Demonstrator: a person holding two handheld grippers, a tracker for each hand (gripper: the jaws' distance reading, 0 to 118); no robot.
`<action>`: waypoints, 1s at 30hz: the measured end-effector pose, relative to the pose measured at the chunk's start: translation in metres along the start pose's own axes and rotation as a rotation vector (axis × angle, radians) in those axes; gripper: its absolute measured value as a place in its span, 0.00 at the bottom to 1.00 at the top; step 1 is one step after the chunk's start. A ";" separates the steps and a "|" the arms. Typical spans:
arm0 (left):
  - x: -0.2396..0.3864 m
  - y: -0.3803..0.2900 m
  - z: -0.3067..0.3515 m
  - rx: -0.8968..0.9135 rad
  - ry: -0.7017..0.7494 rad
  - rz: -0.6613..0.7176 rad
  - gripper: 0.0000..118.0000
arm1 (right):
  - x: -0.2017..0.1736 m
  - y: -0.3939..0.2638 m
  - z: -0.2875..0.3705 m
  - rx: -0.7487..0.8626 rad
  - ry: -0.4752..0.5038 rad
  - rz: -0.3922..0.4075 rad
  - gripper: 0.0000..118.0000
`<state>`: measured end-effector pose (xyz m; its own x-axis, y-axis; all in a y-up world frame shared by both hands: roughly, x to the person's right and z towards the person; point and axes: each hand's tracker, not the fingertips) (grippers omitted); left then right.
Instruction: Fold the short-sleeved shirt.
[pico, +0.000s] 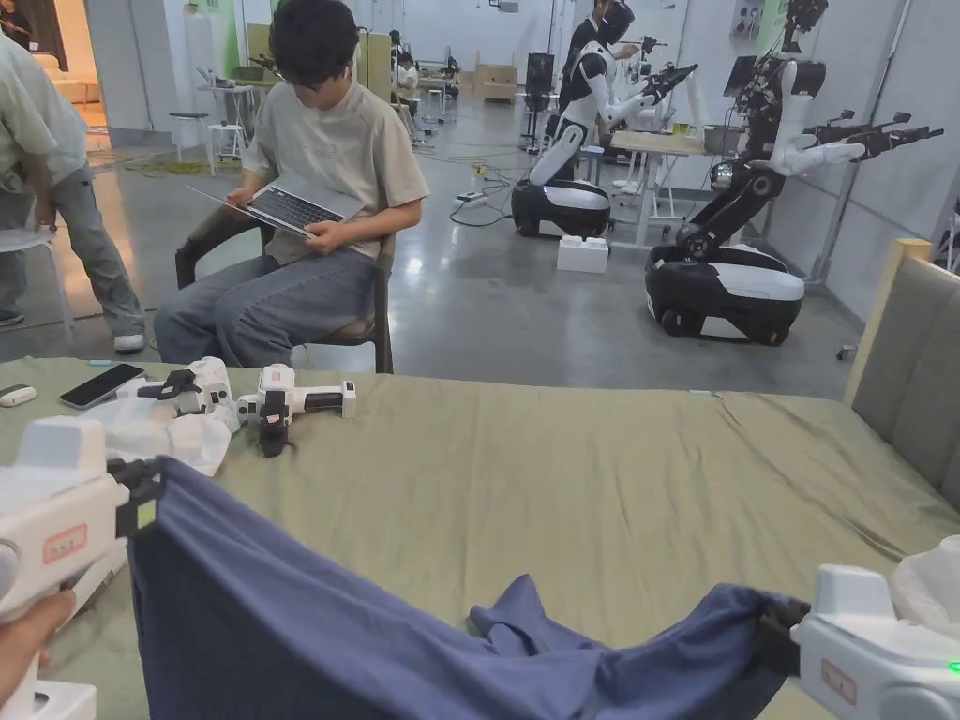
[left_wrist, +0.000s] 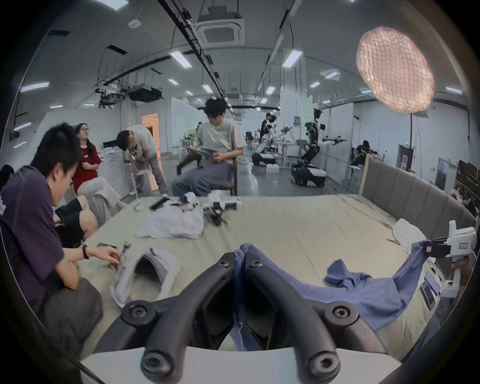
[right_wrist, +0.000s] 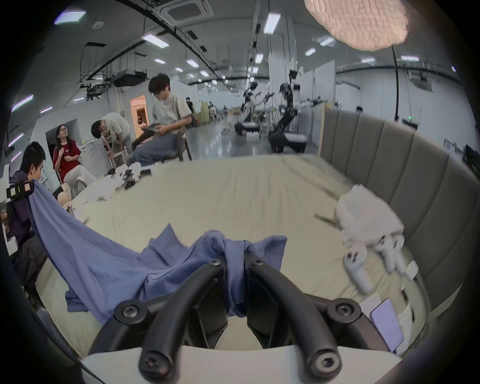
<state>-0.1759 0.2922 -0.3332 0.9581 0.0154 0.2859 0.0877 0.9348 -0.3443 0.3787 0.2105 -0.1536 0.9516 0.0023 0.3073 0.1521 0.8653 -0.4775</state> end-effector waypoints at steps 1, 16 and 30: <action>-0.006 0.008 0.007 0.018 0.014 0.014 0.01 | 0.001 0.011 0.007 0.022 -0.010 0.010 0.07; -0.075 0.110 -0.013 0.078 0.095 0.085 0.01 | -0.012 0.168 0.046 0.237 -0.038 0.060 0.07; -0.074 0.177 -0.058 0.126 0.103 0.112 0.01 | -0.017 0.259 0.011 0.292 -0.078 0.063 0.07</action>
<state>-0.2150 0.4356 -0.4674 0.9833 0.0915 0.1573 -0.0496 0.9664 -0.2523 0.3990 0.4404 -0.2731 0.9316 0.0898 0.3523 -0.0010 0.9697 -0.2444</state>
